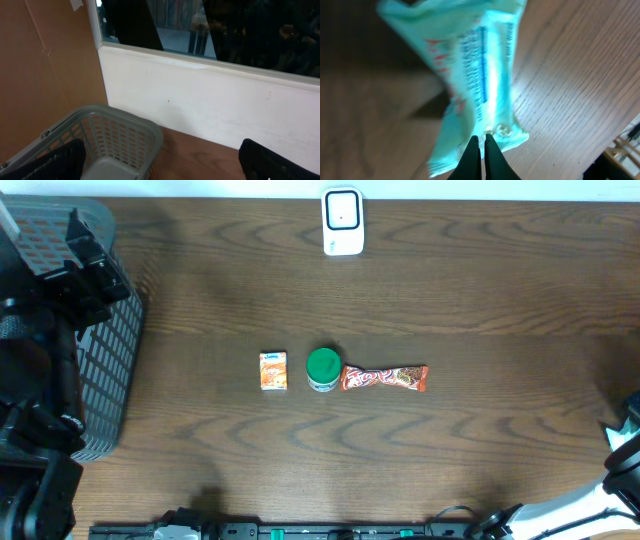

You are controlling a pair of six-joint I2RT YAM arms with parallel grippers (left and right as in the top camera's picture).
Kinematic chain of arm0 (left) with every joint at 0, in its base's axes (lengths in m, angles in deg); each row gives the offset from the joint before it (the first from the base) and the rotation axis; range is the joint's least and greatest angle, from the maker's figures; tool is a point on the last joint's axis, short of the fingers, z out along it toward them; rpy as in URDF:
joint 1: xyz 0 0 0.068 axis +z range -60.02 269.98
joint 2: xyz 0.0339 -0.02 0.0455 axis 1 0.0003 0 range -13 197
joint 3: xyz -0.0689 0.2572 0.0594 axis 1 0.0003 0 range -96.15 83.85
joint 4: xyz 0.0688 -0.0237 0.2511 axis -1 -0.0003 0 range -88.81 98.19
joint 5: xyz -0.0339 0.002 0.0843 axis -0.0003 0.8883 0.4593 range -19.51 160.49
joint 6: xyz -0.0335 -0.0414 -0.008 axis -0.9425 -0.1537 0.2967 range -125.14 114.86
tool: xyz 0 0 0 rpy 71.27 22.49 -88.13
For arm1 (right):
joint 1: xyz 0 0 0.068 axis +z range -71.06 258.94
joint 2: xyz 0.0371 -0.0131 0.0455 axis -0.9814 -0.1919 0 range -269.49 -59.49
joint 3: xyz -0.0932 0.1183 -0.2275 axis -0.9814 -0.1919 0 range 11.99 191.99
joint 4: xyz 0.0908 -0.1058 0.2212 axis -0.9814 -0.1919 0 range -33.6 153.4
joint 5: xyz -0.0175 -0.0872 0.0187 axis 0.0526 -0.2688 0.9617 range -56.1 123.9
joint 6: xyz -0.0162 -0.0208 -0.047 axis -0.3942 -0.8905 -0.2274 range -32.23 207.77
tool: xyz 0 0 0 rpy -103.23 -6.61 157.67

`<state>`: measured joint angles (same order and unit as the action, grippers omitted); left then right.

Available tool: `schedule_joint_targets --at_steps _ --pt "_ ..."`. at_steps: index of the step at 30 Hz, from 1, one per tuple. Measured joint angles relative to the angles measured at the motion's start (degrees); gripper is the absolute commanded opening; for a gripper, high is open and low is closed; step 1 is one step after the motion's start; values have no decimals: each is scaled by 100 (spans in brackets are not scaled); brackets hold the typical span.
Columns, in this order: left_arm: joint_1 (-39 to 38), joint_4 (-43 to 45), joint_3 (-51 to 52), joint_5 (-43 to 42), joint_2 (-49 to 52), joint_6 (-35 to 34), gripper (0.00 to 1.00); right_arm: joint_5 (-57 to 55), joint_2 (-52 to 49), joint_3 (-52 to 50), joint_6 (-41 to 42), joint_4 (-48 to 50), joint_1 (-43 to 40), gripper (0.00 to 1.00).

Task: Scan the item barcode
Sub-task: 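Grasp the wet-wipe pack with the right gripper and carry it right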

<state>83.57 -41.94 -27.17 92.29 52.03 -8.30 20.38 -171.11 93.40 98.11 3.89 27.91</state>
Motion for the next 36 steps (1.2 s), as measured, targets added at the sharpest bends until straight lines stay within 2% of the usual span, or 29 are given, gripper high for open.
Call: schedule_joint_targets --at_steps 13,22,25,29,34,36 --pt "0 0 0 0 0 0 98 -90 0 -313 120 1049 -142 1" --pt "0 13 0 0 13 0 97 -166 120 -1113 120 2164 -173 1" --pt "0 26 0 0 48 0 98 -26 155 -1134 120 2135 -184 1" --pt "0 28 0 0 133 0 98 597 162 -890 122 1537 -162 1" --pt "0 26 0 -2 210 0 98 1777 149 90 168 505 24 18" --pt "0 28 0 0 212 0 98 2317 153 584 175 229 177 30"
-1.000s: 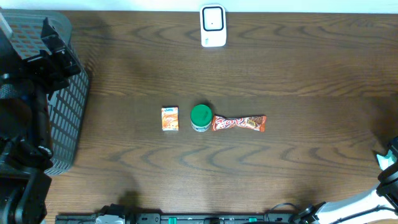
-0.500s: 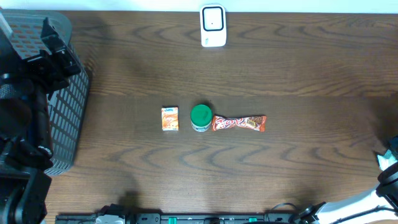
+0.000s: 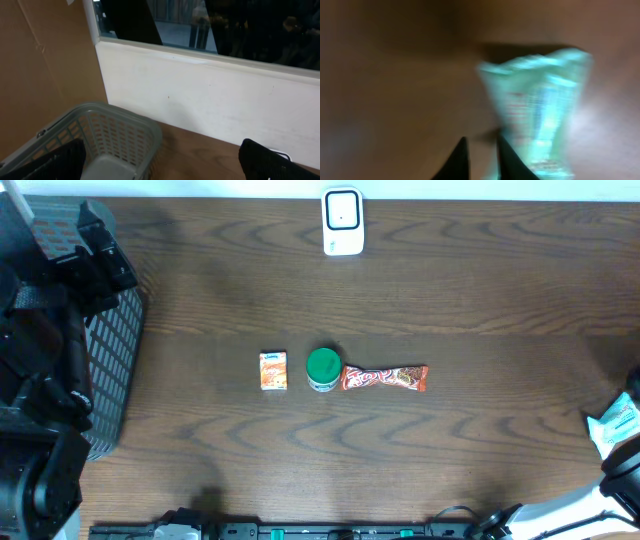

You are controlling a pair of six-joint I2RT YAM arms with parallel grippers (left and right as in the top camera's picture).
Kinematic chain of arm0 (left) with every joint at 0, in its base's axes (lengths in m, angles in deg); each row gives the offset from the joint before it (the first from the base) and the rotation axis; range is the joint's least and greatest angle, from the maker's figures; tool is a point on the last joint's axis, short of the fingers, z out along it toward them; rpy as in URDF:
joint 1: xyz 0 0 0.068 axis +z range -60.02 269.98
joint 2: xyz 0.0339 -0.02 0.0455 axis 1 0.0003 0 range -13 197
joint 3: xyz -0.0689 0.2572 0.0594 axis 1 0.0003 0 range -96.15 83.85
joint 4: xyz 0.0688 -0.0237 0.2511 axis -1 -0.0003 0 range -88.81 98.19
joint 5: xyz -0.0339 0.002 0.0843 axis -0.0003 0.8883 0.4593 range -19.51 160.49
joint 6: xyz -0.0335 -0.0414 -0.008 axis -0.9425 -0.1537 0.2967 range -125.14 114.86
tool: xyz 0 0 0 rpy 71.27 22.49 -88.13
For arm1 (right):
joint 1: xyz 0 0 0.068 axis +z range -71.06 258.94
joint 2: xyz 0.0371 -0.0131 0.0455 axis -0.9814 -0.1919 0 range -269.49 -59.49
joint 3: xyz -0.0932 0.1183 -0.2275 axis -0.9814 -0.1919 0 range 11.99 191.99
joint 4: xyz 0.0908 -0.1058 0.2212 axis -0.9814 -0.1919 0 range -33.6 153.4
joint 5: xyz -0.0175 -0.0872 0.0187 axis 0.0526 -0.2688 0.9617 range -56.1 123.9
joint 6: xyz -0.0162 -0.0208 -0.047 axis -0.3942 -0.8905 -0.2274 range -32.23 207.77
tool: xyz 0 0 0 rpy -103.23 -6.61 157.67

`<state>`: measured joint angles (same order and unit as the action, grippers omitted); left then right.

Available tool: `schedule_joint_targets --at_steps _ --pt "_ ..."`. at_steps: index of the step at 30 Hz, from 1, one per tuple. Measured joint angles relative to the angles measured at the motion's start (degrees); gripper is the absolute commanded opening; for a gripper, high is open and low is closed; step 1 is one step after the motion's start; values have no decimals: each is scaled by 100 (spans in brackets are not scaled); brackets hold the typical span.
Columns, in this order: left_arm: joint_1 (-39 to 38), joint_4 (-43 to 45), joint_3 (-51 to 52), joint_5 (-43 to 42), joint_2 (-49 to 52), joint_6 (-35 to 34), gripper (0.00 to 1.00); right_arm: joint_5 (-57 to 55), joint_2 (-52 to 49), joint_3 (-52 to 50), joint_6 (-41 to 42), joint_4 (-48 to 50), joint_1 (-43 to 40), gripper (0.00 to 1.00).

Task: Scan the item barcode
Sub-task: 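Grasp the wet-wipe pack with the right gripper and carry it right, then release the wet-wipe pack at the right edge and reach for the Top bar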

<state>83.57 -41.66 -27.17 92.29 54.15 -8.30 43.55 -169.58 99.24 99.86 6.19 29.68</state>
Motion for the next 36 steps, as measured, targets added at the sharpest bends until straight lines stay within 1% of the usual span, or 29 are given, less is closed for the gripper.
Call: schedule_joint_targets --at_steps 1,2,3,4,5,9,13,15,18,20,24,27,31,33,36 --pt "0 0 0 0 -2 0 98 273 0 219 -2 -118 96 42" --pt "0 0 0 0 -4 0 98 555 13 411 -33 -195 223 57" --pt "0 0 0 0 -4 0 98 841 17 570 -87 -273 374 81" --pt "0 -2 0 0 -4 0 98 1038 28 654 -142 -317 501 95" --pt "0 0 0 0 -4 0 98 1300 46 732 -256 -350 713 99" --pt "0 0 0 0 -4 0 98 2011 63 807 -1082 -588 1766 99" --pt "0 -2 0 0 -4 0 98 2205 63 791 -2186 -765 3246 99" --pt "0 0 0 0 -4 0 98 1974 63 774 -2590 -647 4011 99" --pt "0 0 0 0 -4 0 98 1502 59 706 -2942 -350 4900 99" --pt "0 -2 0 0 -4 0 98 1294 15 675 -3130 -262 5342 99" --pt "0 0 0 0 -4 0 98 1200 -275 675 -3418 -166 5805 99" --pt "0 0 0 0 -4 0 98 1305 -678 669 -3668 -332 5851 99" --pt "0 -2 0 0 -4 0 98 1373 -1255 647 -3969 -579 5845 95" --pt "0 0 0 0 -4 0 98 1388 -1478 629 -4166 -883 5845 90" --pt "0 -2 0 0 -4 0 98 1458 -1648 621 -4444 -1405 5842 90"
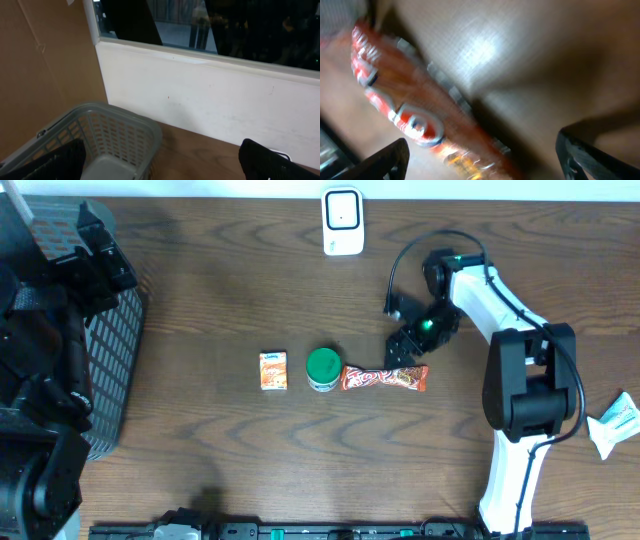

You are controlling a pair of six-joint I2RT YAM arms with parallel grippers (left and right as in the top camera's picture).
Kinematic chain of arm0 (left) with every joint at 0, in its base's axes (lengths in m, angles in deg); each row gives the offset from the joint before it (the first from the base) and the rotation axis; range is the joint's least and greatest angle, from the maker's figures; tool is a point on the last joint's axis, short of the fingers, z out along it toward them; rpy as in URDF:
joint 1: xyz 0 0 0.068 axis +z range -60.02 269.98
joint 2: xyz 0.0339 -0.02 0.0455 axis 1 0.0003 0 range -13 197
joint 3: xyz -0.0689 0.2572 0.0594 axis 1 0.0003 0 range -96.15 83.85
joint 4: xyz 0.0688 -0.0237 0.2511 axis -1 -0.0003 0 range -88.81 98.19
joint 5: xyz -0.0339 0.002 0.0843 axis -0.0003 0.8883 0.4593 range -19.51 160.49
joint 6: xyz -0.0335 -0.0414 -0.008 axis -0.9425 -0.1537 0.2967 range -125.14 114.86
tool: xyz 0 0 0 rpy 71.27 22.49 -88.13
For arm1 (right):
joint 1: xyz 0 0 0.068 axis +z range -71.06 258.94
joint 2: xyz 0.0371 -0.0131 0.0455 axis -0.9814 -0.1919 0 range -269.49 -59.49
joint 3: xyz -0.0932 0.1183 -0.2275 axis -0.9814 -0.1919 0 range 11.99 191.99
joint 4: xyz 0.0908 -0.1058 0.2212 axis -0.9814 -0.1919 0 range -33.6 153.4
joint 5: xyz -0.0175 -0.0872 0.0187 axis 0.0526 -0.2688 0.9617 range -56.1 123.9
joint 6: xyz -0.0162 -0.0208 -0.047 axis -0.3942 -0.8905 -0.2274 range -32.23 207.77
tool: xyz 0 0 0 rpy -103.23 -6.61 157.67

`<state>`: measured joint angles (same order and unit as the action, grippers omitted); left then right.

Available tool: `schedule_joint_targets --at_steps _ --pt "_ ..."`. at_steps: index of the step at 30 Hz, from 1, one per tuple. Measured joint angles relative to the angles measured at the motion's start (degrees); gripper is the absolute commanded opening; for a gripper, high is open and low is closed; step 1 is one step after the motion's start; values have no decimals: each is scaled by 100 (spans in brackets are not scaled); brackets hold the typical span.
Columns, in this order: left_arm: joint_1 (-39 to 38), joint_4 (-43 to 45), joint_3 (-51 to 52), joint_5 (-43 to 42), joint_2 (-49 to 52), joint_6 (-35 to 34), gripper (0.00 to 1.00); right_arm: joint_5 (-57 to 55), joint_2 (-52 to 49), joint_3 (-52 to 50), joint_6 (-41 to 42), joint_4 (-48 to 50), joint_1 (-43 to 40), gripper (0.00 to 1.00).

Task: Scan the item barcode
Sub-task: 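Release the wet-wipe pack at the right edge and reach for the Top bar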

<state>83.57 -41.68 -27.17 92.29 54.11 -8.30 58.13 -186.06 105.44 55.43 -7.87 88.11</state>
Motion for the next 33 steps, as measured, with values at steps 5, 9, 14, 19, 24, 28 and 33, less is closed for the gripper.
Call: schedule_joint_targets --at_steps 5,9,14,19,24,28,33 --pt "0 0 0 0 0 0 98 52 -13 -9 -382 -601 0 91" --pt "0 0 0 0 0 0 98 63 -13 -11 -570 -765 0 91" --pt "0 -2 0 0 0 0 98 63 -13 -17 -649 -732 0 89" --pt "0 -2 0 0 0 0 98 81 -79 -107 -636 -520 0 82" --pt "0 -4 0 0 0 0 98 289 -142 -315 -597 -498 -4 51" --pt "0 -2 0 0 0 0 98 560 -271 -579 -428 -380 -13 27" --pt "0 -4 0 0 0 0 98 933 -308 -990 -249 -81 -22 1"
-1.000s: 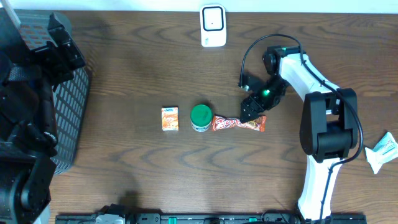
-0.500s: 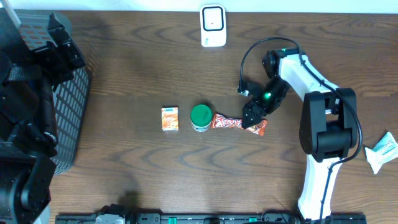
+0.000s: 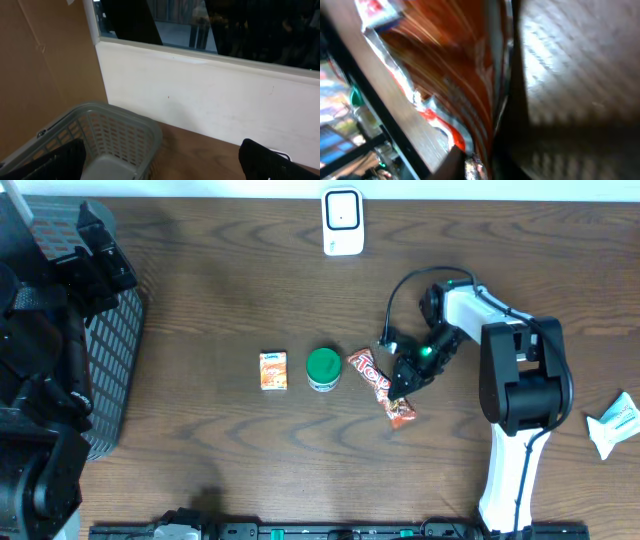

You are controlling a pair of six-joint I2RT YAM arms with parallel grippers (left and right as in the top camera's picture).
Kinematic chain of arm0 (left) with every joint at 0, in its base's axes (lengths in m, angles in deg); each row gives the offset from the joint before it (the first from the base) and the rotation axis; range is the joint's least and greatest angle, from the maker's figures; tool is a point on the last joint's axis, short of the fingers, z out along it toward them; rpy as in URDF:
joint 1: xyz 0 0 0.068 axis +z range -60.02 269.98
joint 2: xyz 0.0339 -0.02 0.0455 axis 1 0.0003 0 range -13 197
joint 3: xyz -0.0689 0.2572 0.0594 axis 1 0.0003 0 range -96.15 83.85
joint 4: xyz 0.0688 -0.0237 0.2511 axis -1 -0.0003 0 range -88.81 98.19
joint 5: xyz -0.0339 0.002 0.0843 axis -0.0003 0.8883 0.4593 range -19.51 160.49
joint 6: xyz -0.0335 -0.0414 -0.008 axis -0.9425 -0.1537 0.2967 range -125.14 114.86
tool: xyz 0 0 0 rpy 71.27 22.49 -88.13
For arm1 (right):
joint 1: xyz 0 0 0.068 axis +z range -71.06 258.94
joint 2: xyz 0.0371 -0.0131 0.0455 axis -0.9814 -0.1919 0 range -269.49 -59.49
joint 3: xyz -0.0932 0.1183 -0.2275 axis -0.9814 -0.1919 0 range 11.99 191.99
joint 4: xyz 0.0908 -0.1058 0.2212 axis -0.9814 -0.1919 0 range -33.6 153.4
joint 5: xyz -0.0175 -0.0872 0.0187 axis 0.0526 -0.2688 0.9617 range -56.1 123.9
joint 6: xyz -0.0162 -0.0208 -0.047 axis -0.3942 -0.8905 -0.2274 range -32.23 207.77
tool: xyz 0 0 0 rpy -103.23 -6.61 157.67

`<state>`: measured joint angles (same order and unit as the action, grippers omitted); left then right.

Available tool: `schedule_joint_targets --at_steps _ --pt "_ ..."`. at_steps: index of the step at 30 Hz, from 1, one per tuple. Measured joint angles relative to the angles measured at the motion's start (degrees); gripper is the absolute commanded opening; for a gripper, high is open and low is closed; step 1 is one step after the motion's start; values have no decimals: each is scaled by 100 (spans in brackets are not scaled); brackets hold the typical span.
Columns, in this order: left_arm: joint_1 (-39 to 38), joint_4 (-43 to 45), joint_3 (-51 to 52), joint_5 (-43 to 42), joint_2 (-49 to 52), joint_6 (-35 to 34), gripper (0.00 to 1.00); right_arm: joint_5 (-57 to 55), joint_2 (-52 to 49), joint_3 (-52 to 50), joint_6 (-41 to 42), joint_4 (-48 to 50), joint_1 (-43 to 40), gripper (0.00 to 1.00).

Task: Scan the item barcode
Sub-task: 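Release the wet-wipe pack at the right edge and reach for the Top bar, then grasp the orange Top bar with the right gripper and lift it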

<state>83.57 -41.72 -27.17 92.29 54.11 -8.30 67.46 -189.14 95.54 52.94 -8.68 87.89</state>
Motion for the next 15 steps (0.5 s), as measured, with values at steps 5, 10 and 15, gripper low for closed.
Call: schedule_joint_targets --at_steps 5,10,15 --pt "0 2 0 0 0 0 98 319 -50 -133 203 116 -9 1" --pt "0 2 0 0 0 0 98 151 -133 129 885 -55 22 1" --pt "0 0 0 0 0 0 98 -1515 -15 909 1888 -216 94 1"
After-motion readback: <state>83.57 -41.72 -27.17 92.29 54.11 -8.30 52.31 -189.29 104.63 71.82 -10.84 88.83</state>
